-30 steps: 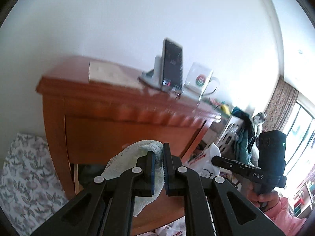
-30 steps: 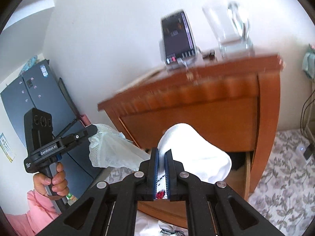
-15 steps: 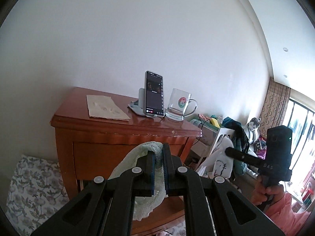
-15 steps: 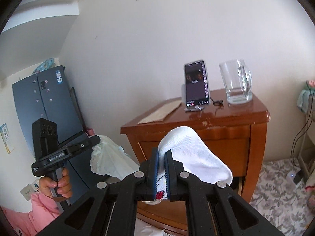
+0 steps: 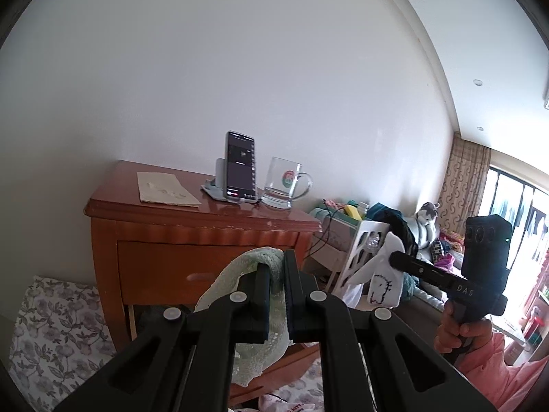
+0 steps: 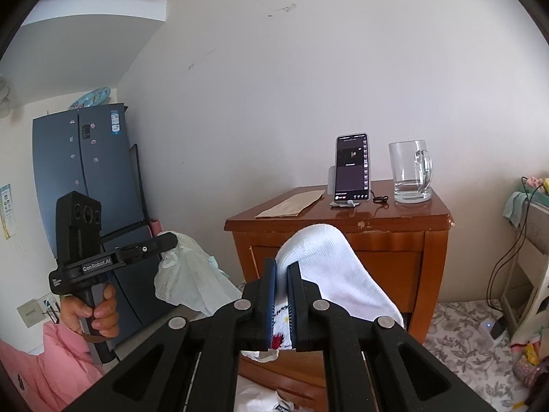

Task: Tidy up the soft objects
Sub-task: 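Lift the held sock and lace cloth out of the drawer toward the bed, then open both grippers to drop the sock and lace cloth on the bed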

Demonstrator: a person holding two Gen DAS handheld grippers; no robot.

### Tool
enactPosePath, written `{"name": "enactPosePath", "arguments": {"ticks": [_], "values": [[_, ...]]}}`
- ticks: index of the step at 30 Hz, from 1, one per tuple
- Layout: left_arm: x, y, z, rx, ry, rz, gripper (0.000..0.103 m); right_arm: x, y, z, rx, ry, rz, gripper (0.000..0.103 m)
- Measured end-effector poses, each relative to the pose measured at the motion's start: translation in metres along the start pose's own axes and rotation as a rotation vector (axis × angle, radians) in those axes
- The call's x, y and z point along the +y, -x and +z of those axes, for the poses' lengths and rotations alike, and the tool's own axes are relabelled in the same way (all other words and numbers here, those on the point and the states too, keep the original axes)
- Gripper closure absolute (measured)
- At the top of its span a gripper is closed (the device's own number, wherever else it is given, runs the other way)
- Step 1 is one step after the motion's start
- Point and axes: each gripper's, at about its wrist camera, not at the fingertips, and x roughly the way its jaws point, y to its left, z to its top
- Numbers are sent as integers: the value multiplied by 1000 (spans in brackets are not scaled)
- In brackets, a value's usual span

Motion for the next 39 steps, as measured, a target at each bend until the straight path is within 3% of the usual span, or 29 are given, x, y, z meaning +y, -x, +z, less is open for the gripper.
{"name": "enactPosePath", "arguments": {"ticks": [12, 20, 33, 39], "values": [[-20, 5, -33, 55, 20, -66, 96, 5, 10, -34, 51, -52, 36, 96], [-18, -7, -64, 148, 80, -74, 96, -4, -7, -69, 180, -126, 22, 94], [2, -47, -123, 378, 161, 5, 96, -26, -54, -138, 450, -247, -42, 94], [18, -77, -162, 513, 187, 120, 96, -42, -77, -173, 564, -308, -75, 94]]}}
